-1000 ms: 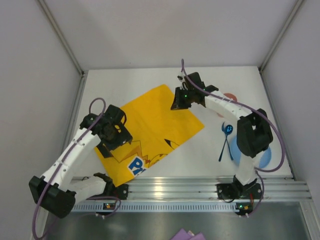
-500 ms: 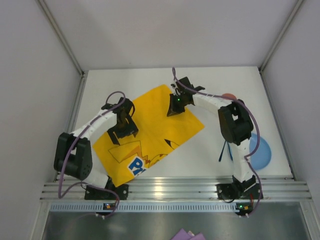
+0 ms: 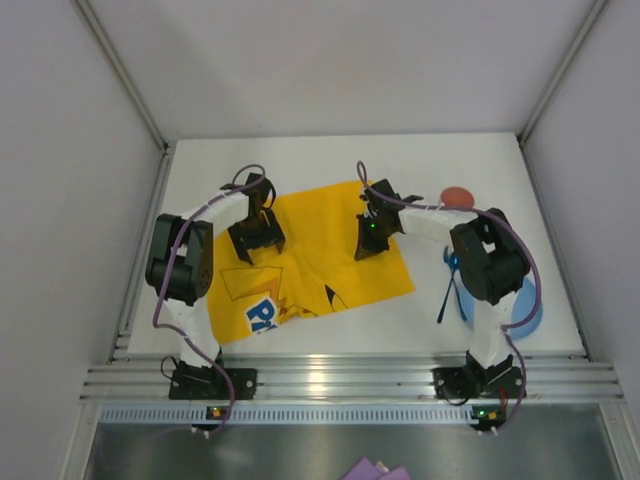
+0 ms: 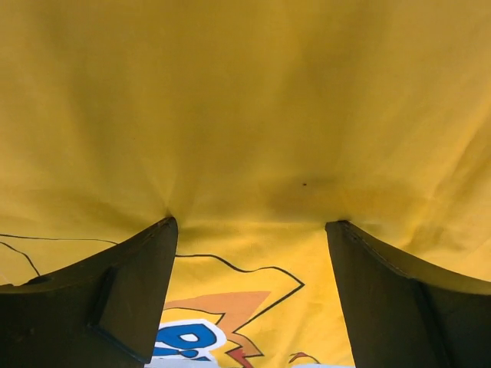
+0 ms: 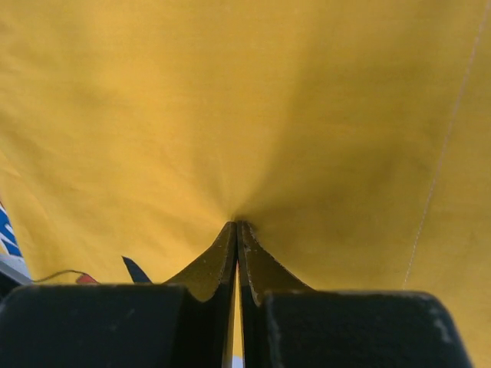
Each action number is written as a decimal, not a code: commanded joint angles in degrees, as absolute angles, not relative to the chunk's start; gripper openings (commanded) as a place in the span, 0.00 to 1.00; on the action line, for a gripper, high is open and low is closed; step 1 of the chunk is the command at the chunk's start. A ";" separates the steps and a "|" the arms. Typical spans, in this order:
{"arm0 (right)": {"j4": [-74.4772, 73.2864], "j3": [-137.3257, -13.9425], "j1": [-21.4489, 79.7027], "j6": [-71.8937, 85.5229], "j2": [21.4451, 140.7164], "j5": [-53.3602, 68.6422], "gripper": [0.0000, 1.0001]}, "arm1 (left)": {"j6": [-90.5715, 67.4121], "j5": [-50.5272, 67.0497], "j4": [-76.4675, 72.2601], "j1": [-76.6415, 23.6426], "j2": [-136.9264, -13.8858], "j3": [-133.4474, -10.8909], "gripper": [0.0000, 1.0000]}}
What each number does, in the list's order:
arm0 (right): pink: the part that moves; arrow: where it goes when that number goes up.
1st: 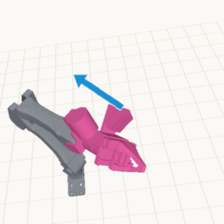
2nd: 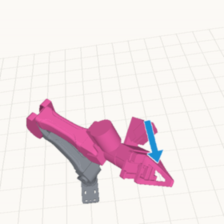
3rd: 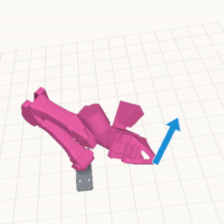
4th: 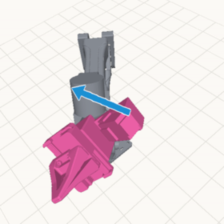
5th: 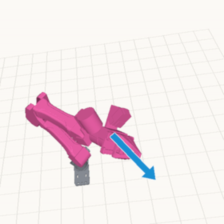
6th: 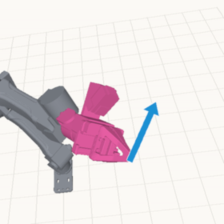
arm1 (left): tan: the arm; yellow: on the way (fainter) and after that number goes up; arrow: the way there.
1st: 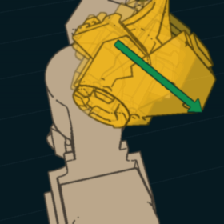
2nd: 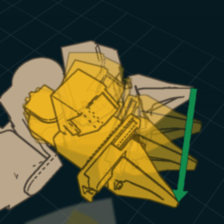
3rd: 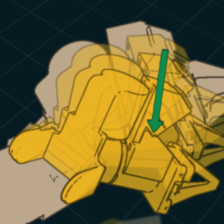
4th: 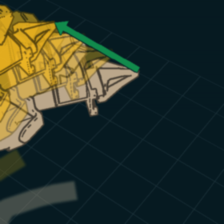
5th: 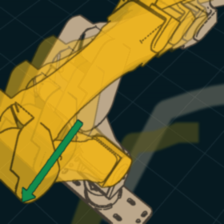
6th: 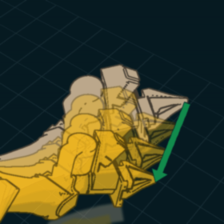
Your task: Set the dinner table for one person
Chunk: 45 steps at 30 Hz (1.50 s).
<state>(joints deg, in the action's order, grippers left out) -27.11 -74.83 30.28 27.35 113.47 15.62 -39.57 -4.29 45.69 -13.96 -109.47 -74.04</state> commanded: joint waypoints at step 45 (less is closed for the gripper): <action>-45.17 -49.83 21.80 33.75 96.52 -10.46 0.00 | -35.51 6.15 43.33 -15.64 -108.20 -83.58 0.84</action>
<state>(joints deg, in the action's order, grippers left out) -34.94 -54.33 23.07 35.18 94.43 -1.04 -35.42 5.21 44.95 -15.57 -112.53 -82.91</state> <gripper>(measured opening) 0.004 0.841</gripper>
